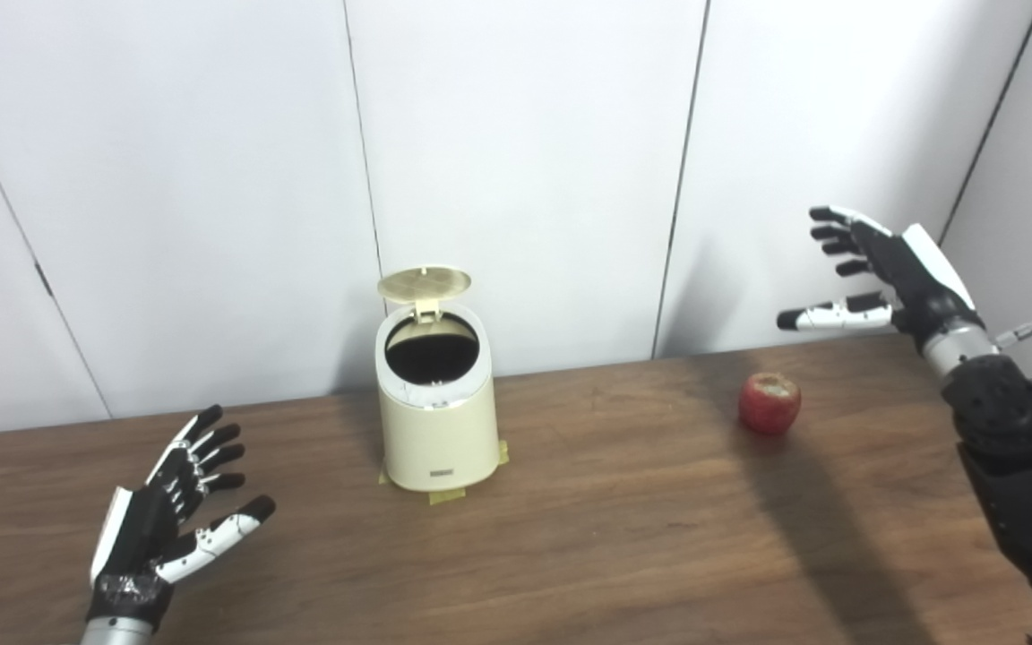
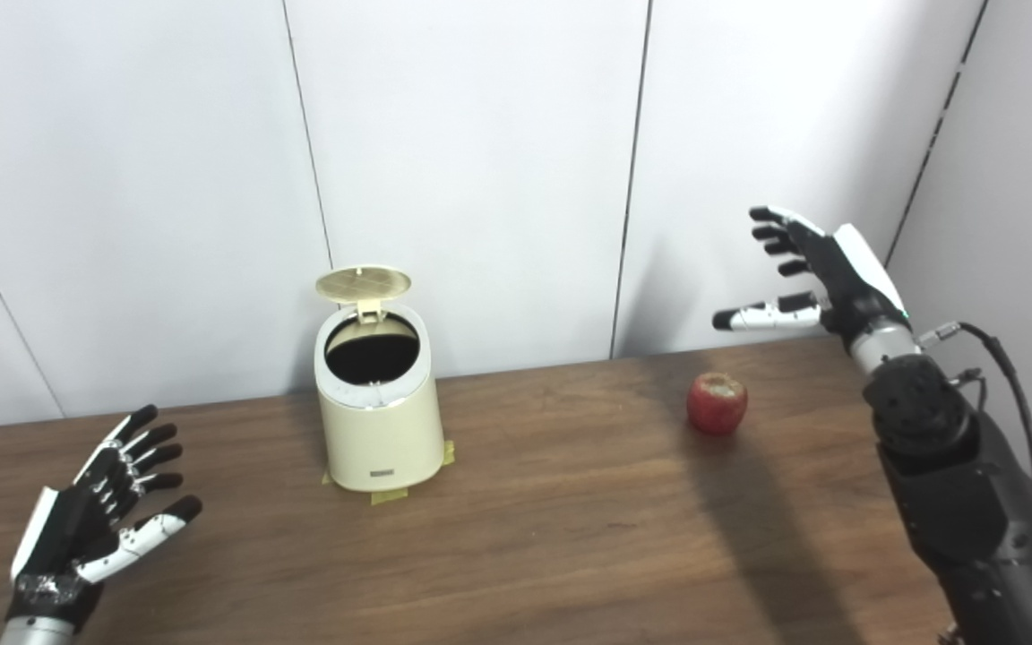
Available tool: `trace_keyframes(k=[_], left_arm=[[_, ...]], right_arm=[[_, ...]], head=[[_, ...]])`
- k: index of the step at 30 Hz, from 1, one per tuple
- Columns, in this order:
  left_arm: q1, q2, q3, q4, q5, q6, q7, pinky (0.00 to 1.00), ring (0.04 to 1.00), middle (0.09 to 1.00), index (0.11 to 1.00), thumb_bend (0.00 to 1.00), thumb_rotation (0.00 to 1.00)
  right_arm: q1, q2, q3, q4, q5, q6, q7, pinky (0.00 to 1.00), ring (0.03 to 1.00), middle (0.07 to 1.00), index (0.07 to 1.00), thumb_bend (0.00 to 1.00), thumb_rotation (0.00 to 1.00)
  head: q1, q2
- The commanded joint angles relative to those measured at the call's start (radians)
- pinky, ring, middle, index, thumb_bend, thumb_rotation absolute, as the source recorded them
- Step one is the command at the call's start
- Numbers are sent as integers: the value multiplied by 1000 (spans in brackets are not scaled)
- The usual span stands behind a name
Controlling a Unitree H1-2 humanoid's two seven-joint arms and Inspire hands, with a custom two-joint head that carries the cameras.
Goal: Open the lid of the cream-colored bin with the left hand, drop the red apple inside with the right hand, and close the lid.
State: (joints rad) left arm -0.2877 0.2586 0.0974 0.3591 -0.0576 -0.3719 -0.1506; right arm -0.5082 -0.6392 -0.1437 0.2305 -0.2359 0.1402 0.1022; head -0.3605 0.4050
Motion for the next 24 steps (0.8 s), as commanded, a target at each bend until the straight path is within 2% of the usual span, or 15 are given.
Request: trace_keyframes(k=[1, 4, 8, 18, 24], left_arm=[[-14, 4, -2, -16, -2, -9, 4, 716, 825, 869, 948, 795, 249], [-12, 7, -2, -22, -5, -1, 0, 723, 827, 868, 950, 795, 241], [-9, 9, -1, -32, 3, 7, 5, 723, 826, 866, 944, 800, 248], [-4, 11, 0, -50, -5, 29, -3, 728, 835, 869, 944, 783, 242], [-11, 12, -5, -45, 3, 27, -3, 724, 826, 867, 937, 790, 269]], right_arm=[[-30, -39, -15, -4, 40, 21, 35, 810, 858, 867, 915, 784, 218], [-18, -56, -4, 5, 78, 58, 101, 806, 877, 901, 937, 758, 199], [-5, -73, 17, 27, 93, 77, 157, 854, 903, 897, 915, 775, 207], [-2, -75, 64, 103, 99, 83, 207, 958, 964, 930, 933, 947, 305], [-15, -61, 93, 158, 88, 65, 199, 918, 949, 928, 925, 889, 183]], head=[[-4, 1], [-8, 4], [-9, 9], [-6, 18], [-8, 15]])
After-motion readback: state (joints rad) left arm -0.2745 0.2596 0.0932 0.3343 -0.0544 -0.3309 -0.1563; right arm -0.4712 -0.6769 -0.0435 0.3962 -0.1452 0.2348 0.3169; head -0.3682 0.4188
